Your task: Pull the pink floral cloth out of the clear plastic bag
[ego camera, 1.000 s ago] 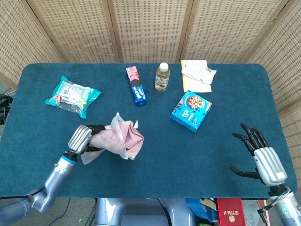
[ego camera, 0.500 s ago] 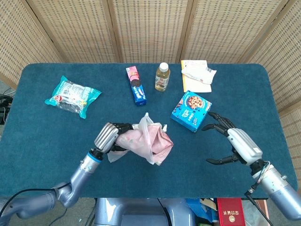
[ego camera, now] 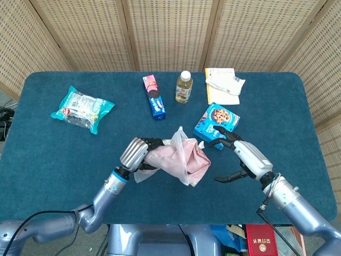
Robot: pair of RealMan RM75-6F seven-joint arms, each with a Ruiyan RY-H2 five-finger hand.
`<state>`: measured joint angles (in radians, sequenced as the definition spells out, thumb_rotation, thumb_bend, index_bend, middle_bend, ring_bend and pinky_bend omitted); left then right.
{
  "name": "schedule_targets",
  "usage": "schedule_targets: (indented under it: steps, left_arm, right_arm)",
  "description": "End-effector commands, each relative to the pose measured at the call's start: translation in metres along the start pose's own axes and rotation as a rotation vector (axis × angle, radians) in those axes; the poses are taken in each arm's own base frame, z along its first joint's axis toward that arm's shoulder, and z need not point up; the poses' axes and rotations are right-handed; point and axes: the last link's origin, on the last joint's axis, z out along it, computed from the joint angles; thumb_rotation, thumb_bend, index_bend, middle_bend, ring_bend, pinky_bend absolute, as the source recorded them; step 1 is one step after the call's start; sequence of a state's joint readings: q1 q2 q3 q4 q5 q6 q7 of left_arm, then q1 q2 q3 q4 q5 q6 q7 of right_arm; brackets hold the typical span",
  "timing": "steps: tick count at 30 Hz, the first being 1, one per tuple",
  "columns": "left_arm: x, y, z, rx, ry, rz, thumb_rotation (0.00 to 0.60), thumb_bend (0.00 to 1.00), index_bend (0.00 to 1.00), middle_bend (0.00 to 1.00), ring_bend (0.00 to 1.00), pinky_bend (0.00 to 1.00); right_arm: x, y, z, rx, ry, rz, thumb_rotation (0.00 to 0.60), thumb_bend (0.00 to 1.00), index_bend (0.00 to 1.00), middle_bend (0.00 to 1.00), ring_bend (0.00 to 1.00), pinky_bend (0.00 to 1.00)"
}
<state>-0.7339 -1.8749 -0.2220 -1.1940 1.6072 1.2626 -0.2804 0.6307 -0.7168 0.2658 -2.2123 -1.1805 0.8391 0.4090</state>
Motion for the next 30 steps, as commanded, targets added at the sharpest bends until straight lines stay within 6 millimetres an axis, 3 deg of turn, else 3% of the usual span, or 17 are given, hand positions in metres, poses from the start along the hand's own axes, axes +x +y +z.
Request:
schedule_targets:
  steps: [1,17,30]
  left_arm:
    - [-0.001,0.001,0.001,0.003,0.002,-0.012,0.600,0.41,0.59,0.58,0.60,0.68]
    - [-0.008,0.008,0.006,0.007,-0.007,-0.040,0.600,0.41,0.59,0.58,0.60,0.68]
    - [-0.012,0.009,0.007,0.015,-0.011,-0.043,0.600,0.41,0.59,0.58,0.60,0.68]
  right_arm:
    - [-0.011,-0.005,0.013,0.016,0.000,-0.037,0.600,0.03,0.29,0.00,0.00,0.00]
    - [-0.033,-0.023,0.039,0.030,0.028,-0.059,0.600,0.03,0.32,0.00,0.00,0.00]
    - [-0.035,-0.031,0.047,0.015,0.046,-0.029,0.600,0.03,0.32,0.00,0.00,0.00]
